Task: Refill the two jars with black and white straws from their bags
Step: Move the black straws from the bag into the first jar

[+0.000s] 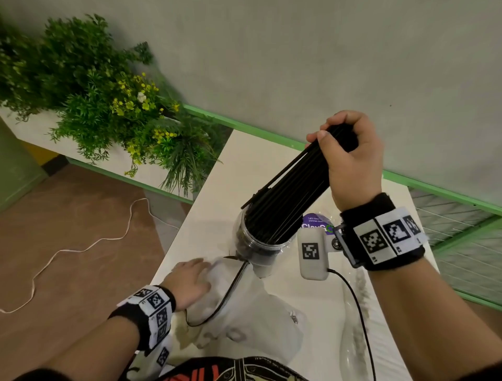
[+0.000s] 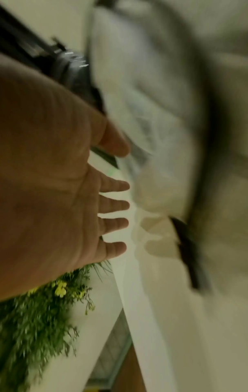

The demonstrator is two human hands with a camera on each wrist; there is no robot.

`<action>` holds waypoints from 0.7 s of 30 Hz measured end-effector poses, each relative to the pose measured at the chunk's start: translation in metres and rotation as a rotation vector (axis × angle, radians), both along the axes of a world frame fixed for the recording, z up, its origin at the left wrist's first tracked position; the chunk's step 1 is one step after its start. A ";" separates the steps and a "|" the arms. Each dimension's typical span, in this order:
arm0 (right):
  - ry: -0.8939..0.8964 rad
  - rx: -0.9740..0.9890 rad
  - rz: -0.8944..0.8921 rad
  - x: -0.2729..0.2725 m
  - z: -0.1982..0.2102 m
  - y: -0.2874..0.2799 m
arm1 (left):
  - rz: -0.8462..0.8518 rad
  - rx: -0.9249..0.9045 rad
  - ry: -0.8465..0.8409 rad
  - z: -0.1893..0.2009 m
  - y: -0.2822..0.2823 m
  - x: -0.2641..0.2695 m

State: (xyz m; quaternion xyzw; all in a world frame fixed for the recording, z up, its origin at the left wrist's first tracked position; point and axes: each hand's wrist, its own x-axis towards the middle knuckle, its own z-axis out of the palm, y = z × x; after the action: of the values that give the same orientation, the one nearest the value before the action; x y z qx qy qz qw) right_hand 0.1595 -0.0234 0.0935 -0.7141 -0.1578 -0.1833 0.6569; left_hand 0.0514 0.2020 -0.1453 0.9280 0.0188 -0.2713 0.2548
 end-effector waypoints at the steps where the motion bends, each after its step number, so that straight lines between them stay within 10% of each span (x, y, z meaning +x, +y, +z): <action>1: -0.002 -0.008 0.001 0.000 0.001 -0.001 | 0.065 -0.066 -0.057 0.006 0.002 0.004; 8: -0.051 -0.102 0.050 -0.006 0.005 0.004 | 0.126 -0.312 -0.663 0.068 -0.023 0.035; 21: -0.109 -0.128 0.017 -0.004 0.000 0.013 | -0.156 -0.036 -0.739 0.072 -0.049 0.049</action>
State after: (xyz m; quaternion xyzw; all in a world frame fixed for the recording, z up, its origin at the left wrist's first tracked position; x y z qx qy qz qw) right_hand 0.1557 -0.0106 0.0938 -0.7421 -0.2107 -0.2059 0.6020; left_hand 0.1005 0.1527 -0.0729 0.9573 -0.1498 0.0627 0.2391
